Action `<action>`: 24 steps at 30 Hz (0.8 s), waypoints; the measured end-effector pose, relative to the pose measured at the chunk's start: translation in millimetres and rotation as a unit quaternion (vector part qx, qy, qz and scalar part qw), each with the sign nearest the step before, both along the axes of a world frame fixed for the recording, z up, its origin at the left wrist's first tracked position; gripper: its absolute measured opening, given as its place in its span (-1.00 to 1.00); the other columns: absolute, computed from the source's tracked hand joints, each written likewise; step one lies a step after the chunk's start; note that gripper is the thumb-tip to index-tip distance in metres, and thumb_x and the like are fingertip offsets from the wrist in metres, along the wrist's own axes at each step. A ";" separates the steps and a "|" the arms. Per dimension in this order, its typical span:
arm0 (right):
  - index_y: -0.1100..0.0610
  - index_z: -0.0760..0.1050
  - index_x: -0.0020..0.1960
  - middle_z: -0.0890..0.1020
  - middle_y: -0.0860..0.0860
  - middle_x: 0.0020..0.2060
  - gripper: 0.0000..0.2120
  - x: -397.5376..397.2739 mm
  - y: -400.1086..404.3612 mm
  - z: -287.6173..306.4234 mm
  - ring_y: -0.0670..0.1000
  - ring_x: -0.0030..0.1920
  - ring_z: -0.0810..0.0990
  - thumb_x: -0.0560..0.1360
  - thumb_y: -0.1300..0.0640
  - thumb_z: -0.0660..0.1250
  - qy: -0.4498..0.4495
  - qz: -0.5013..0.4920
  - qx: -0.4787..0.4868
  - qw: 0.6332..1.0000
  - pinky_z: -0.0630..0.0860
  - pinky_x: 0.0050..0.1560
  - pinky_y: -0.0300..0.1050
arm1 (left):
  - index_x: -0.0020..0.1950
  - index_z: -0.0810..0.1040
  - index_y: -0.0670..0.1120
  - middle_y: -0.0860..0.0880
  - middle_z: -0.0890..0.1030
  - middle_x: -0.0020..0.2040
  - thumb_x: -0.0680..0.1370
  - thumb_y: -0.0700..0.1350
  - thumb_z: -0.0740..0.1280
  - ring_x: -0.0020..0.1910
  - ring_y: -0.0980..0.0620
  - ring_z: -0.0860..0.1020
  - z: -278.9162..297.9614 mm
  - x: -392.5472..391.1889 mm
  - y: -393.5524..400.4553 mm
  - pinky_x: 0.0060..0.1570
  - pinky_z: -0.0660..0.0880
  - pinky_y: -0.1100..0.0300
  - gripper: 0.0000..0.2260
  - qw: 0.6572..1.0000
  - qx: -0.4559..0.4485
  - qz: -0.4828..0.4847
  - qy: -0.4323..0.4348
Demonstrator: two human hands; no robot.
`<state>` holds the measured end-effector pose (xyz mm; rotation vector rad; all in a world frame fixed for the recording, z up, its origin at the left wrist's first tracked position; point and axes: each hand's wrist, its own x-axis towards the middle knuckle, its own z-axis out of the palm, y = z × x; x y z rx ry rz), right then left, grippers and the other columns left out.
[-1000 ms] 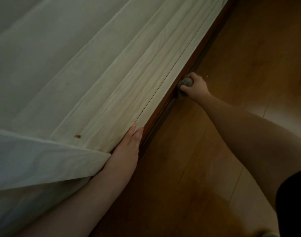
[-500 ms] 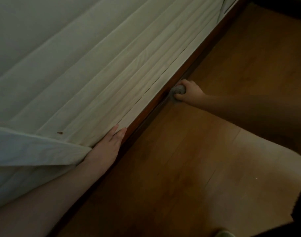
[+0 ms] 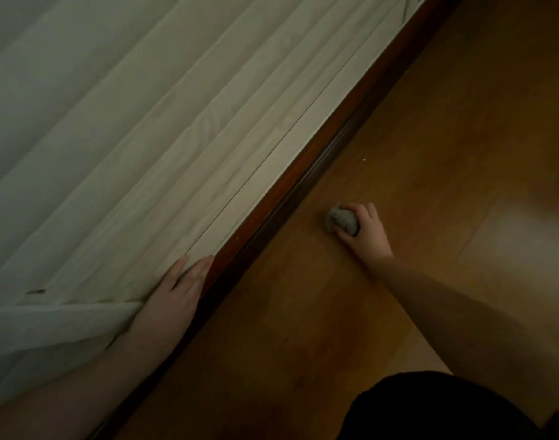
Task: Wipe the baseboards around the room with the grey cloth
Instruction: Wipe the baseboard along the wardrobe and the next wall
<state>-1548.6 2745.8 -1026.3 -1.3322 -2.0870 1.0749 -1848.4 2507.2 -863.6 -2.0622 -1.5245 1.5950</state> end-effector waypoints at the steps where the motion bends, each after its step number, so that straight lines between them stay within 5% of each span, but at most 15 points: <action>1: -0.02 0.36 0.34 0.32 -0.13 0.10 -0.52 -1.3 -0.2 -7.8 -0.17 0.05 0.40 0.49 0.05 0.47 0.005 -0.001 0.020 1.000 0.38 0.10 -0.22 | 0.50 -0.22 -0.32 -0.48 -0.39 0.45 0.68 0.16 0.08 0.42 -0.43 -0.48 -1.2 9.1 -0.3 0.27 -0.51 -0.43 -0.27 1.000 0.003 0.017 0.005; 5: -0.01 0.31 0.39 0.35 0.02 0.15 -0.49 -10.6 2.3 -28.6 0.09 0.06 0.51 0.51 -0.02 0.42 -0.019 0.014 0.091 0.996 0.49 0.02 -0.12 | 0.58 -0.17 -0.25 -0.31 -0.22 0.59 0.69 0.10 0.09 0.58 -0.25 -0.21 -3.0 40.0 42.7 0.42 -0.39 -0.23 -0.33 0.994 0.050 0.056 -0.081; 10: 0.02 0.33 0.40 0.34 0.02 0.14 -0.49 -8.5 0.3 -26.7 0.12 0.06 0.53 0.52 -0.01 0.42 -0.006 0.021 0.063 0.998 0.47 0.03 -0.12 | 0.61 -0.19 -0.04 -0.13 -0.17 0.63 0.67 0.22 0.00 0.60 -0.10 -0.21 16.3 66.3 120.5 0.49 -0.34 -0.02 -0.36 0.982 0.000 0.057 -0.179; 18: 0.04 0.35 0.34 0.39 0.03 0.11 -0.51 -0.9 14.4 -22.2 0.09 0.06 0.52 0.50 0.03 0.46 0.026 0.065 0.017 0.997 0.45 0.10 -0.10 | 0.63 -0.15 -0.06 -0.10 -0.14 0.64 0.61 0.25 0.19 0.61 -0.05 -0.16 54.6 62.1 194.1 0.53 -0.22 0.06 -0.22 0.984 -0.017 0.046 -0.171; 24: 0.09 0.38 0.34 0.41 0.05 0.11 -0.53 -0.5 30.7 -11.8 0.10 0.05 0.51 0.51 0.00 0.44 -0.015 0.118 0.029 0.993 0.37 0.07 -0.17 | 0.55 -0.30 -0.29 -0.24 -0.24 0.60 0.56 0.30 0.23 0.59 -0.18 -0.22 42.5 54.2 208.9 0.51 -0.31 -0.05 -0.02 0.997 -0.013 -0.064 -0.041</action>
